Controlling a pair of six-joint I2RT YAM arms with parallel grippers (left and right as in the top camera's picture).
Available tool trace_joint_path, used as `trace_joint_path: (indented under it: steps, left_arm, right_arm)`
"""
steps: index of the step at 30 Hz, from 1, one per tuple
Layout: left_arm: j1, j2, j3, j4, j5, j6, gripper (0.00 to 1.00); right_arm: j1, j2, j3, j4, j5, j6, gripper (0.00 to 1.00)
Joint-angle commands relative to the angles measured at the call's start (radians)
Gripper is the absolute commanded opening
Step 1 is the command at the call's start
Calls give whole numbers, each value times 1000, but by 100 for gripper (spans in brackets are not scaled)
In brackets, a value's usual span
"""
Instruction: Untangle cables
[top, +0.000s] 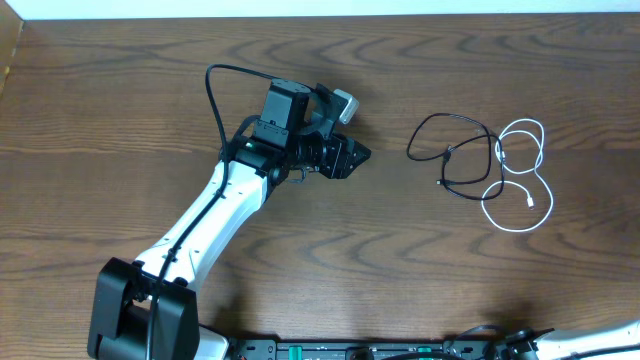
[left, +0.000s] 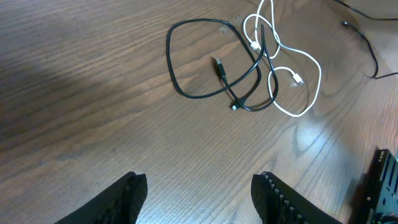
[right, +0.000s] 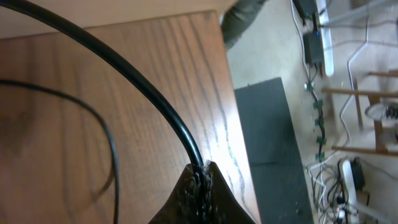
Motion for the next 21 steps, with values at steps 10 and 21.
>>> trace_joint_path:
  steps: [10,21]
  left_arm:
    - [-1,8,-11,-1,-9,25,59]
    - [-1,8,-11,-5,-10,29,59]
  right_arm:
    - [-64,-1,-93,50,-79,16,1]
    - [-64,-1,-315,194,-107,32,1]
